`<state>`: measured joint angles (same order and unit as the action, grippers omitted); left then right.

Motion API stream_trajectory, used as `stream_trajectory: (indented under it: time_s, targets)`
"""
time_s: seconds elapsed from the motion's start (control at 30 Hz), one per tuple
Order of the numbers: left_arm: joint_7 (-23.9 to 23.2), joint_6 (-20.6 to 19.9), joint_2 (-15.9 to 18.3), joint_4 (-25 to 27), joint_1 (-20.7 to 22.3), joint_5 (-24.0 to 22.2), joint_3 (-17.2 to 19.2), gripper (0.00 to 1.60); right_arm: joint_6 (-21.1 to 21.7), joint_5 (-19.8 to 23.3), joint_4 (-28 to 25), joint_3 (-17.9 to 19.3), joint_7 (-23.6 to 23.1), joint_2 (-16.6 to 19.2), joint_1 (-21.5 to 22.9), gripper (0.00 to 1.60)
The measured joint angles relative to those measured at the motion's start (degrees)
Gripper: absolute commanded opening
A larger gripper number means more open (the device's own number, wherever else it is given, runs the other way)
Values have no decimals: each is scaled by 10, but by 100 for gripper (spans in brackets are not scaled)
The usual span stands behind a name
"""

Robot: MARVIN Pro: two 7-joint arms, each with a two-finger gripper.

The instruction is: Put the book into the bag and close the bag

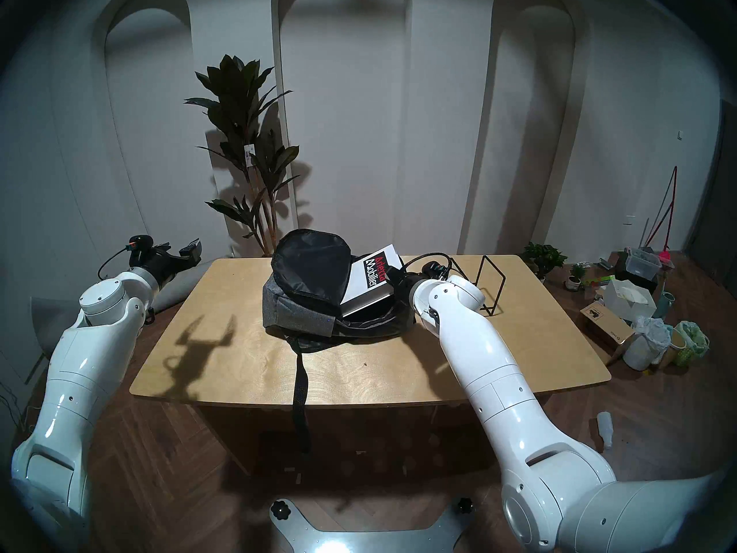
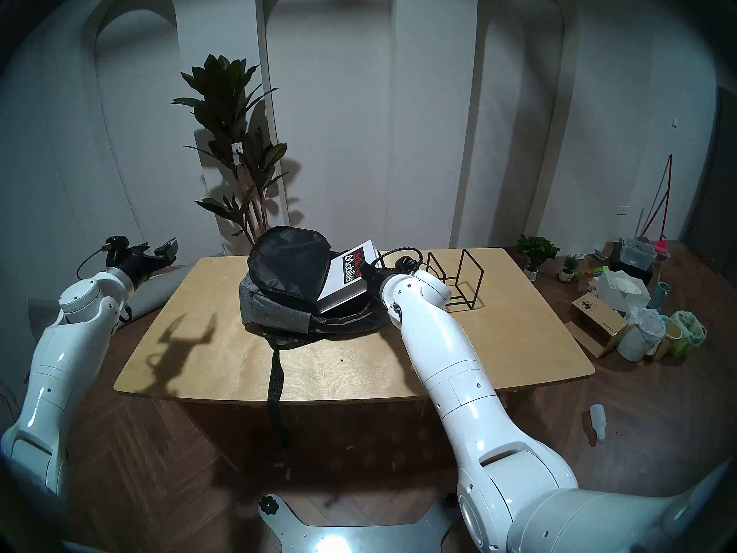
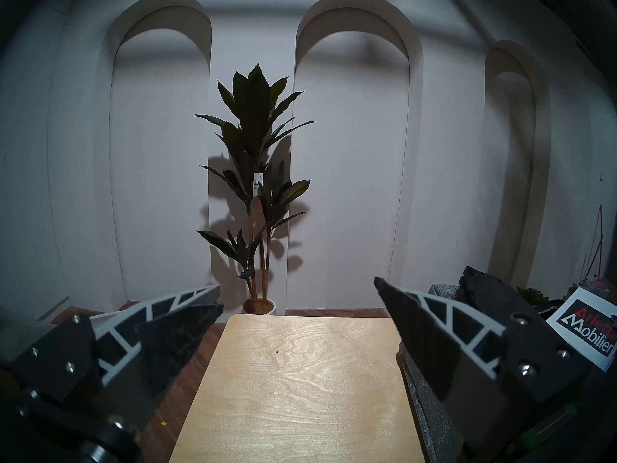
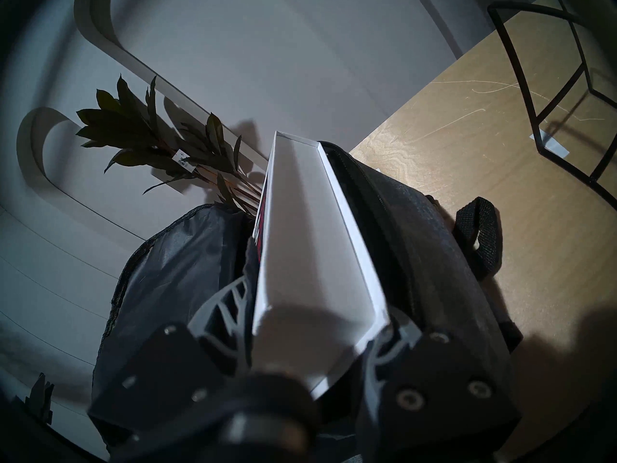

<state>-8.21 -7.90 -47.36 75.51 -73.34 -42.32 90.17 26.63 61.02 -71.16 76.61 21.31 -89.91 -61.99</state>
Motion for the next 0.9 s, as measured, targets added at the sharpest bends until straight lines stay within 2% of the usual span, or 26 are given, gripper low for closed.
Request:
stream_trajectory:
  time_s: [0.1,0.13,0.17,0.2,0.23,0.57,0.9]
  targets:
    - [0,0,0,0,0,0,0,160,8,6,-3,0,10,-1,2,0]
    - [0,0,0,0,0,0,0,160,10,7,-3,0,13,-1,2,19]
    - [0,0,0,0,0,0,0,160,12,9,-4,0,15,-1,3,46]
    - [-1,0,0,0,0,0,0,160,16,13,-5,0,19,-2,3,63]
    - [-2,0,0,0,0,0,0,160,18,14,-5,0,21,-2,3,160]
    - [-11,0,0,0,1,-1,0,160,48,25,0,-8,45,-2,4,160]
    - [-13,0,-1,0,3,-1,0,160,71,40,-12,0,48,-2,7,160]
